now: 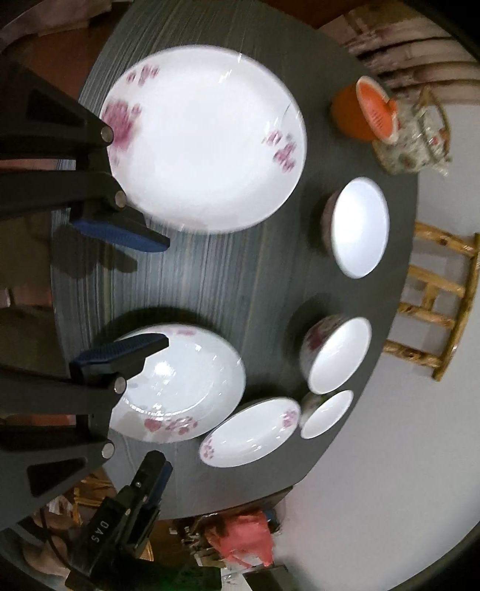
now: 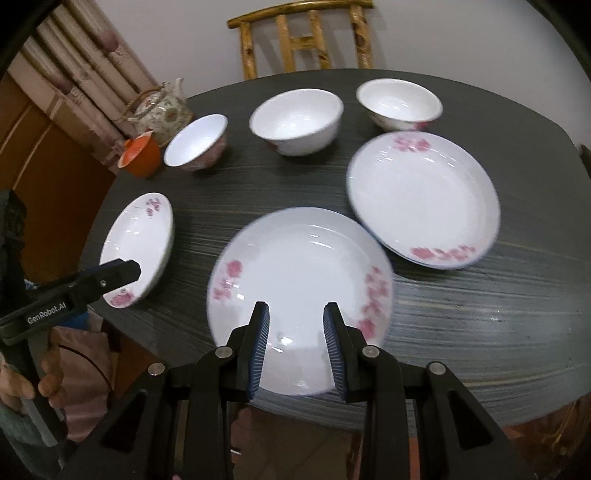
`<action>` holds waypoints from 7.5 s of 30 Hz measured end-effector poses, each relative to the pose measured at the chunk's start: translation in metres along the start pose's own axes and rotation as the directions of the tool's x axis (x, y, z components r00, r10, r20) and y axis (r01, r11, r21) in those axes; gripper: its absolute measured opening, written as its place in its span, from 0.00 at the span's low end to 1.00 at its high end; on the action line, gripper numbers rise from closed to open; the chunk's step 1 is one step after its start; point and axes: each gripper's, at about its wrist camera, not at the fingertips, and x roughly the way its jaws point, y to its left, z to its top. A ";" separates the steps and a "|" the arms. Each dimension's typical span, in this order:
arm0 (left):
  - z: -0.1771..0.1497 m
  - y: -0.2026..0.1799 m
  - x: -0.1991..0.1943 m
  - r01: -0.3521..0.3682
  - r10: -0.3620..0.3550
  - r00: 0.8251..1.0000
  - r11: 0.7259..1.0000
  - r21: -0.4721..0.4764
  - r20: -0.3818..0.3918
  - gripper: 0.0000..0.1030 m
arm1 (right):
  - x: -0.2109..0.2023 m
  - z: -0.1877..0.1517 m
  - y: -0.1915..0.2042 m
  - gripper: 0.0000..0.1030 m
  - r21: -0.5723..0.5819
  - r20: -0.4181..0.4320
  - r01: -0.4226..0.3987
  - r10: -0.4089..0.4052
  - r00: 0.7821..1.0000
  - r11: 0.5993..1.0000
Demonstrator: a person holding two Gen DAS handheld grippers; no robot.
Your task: Organize plates and bowls
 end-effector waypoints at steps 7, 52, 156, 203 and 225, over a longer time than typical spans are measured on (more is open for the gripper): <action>0.002 -0.014 0.028 0.008 -0.010 0.998 0.999 -0.039 -0.054 0.45 | 0.006 -0.010 -0.044 0.28 0.079 -0.023 -0.006 0.008 1.000 0.997; 0.001 -0.022 0.091 -0.015 0.006 0.988 0.998 -0.056 -0.151 0.13 | 0.062 -0.009 -0.078 0.11 0.161 -0.073 -0.043 0.056 0.996 0.986; 0.036 0.183 0.004 -0.240 0.231 0.969 0.965 -0.107 -0.090 0.27 | 0.121 0.057 0.172 0.25 -0.154 -0.144 -0.103 0.081 0.986 0.983; 0.052 0.062 -0.029 -0.243 0.243 0.965 0.970 -0.009 0.102 0.48 | 0.063 0.047 0.101 0.27 -0.097 -0.051 -0.116 0.111 0.992 0.989; 0.072 -0.064 0.053 0.033 -0.033 0.999 0.999 -0.010 -0.024 0.48 | 0.016 0.052 -0.115 0.27 0.083 0.037 0.108 -0.112 0.993 0.991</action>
